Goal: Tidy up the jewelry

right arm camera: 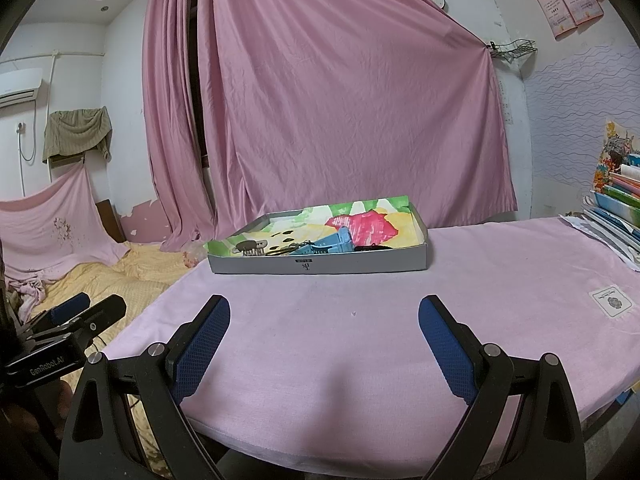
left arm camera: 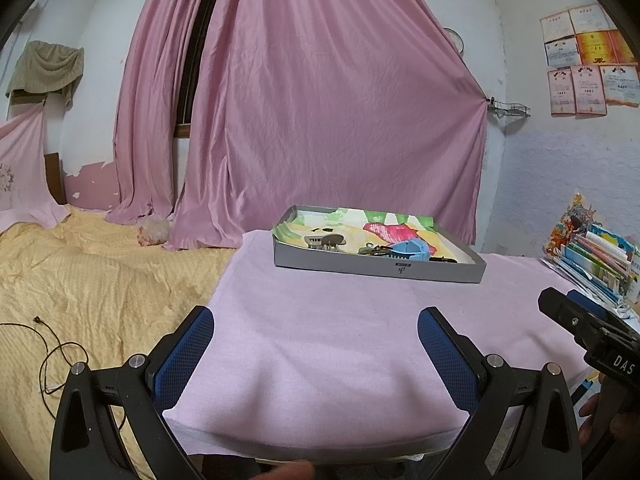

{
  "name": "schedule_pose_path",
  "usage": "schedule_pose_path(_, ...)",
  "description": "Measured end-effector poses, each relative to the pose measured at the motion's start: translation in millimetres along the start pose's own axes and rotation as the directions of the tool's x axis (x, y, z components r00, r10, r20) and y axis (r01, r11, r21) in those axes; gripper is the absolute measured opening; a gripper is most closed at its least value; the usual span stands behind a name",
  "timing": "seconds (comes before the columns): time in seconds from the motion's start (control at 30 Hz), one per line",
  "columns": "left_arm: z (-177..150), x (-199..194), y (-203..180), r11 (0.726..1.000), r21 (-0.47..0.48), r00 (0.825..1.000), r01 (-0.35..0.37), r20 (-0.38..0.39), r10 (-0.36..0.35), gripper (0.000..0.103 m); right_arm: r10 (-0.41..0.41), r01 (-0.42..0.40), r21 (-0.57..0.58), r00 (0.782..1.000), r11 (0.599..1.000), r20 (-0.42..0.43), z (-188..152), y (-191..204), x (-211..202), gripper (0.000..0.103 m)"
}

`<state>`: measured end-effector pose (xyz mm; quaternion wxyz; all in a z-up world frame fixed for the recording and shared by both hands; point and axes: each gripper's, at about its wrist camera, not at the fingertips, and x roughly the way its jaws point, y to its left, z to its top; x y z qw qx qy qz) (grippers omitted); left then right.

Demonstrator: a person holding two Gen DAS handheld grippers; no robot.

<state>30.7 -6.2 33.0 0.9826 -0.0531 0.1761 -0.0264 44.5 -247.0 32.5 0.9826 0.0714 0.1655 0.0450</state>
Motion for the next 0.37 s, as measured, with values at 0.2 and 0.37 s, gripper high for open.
schedule_pose_path(0.2, -0.6, 1.8, 0.0, 1.0, 0.0, 1.0, -0.01, -0.003, 0.01, 0.102, -0.001, 0.001, 0.001, 1.0, 1.0, -0.002, 0.2, -0.3, -0.3, 0.093)
schedule_pose_path(0.37, -0.5, 3.2, -0.1, 1.0, 0.003, 1.0, -0.012, -0.006, 0.012, 0.102, 0.0, 0.0, 0.004, 1.0, 1.0, -0.007, -1.1, -0.8, -0.2, 0.093)
